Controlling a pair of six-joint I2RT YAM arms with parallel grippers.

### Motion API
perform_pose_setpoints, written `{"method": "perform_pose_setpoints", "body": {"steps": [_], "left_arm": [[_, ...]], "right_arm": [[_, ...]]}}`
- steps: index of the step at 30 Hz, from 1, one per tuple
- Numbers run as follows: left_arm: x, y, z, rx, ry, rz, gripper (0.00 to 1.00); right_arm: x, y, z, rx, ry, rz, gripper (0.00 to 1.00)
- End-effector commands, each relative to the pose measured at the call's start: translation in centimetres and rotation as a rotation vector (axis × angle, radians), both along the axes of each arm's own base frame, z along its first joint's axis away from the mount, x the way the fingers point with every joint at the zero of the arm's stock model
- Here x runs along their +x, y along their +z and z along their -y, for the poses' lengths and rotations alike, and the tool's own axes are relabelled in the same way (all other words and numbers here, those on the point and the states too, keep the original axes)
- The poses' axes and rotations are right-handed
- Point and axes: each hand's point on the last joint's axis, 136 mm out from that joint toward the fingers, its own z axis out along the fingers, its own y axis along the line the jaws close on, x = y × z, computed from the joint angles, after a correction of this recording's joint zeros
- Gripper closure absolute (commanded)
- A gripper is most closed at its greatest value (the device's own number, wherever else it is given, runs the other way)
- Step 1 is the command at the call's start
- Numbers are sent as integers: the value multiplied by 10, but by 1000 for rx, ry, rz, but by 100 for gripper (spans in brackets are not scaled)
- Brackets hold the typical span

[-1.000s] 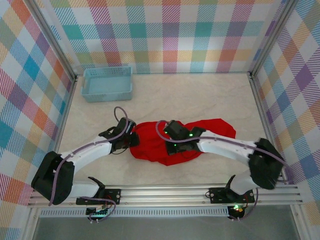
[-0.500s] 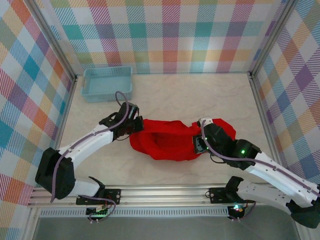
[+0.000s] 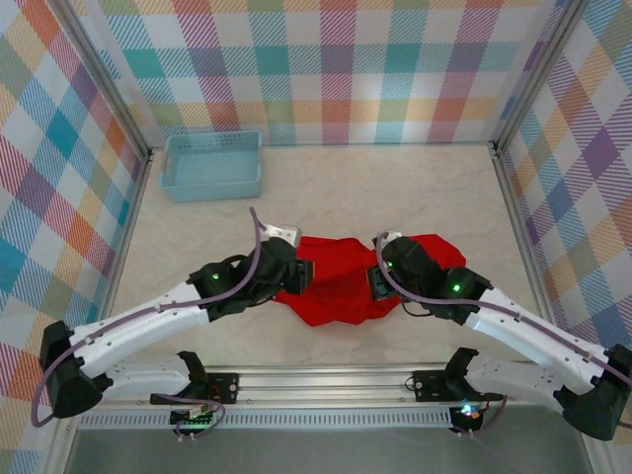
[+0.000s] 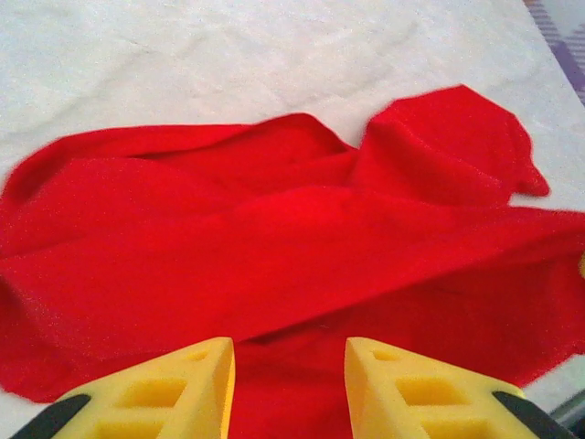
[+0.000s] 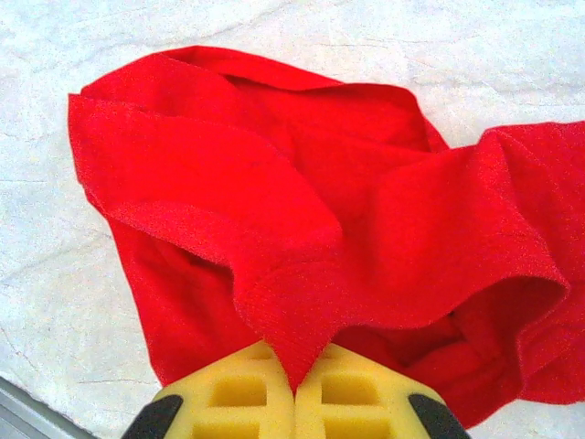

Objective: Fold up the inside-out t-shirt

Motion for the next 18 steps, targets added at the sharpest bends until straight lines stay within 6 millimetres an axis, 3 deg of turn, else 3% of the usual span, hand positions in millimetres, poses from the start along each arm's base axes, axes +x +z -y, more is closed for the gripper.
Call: {"method": "perform_pose_setpoints", "body": {"steps": [1, 5, 9, 18], "left_arm": [[-9, -50, 32, 5, -70, -95, 65], [2, -80, 41, 45, -45, -125, 68], [14, -86, 48, 29, -37, -106, 65], [89, -119, -28, 83, 298, -128, 61]], "right_arm": [[4, 27, -9, 69, 21, 63, 100], [-2, 43, -6, 113, 28, 84, 100], [-7, 48, 1, 127, 26, 98, 100], [-13, 33, 6, 114, 22, 65, 100]]}}
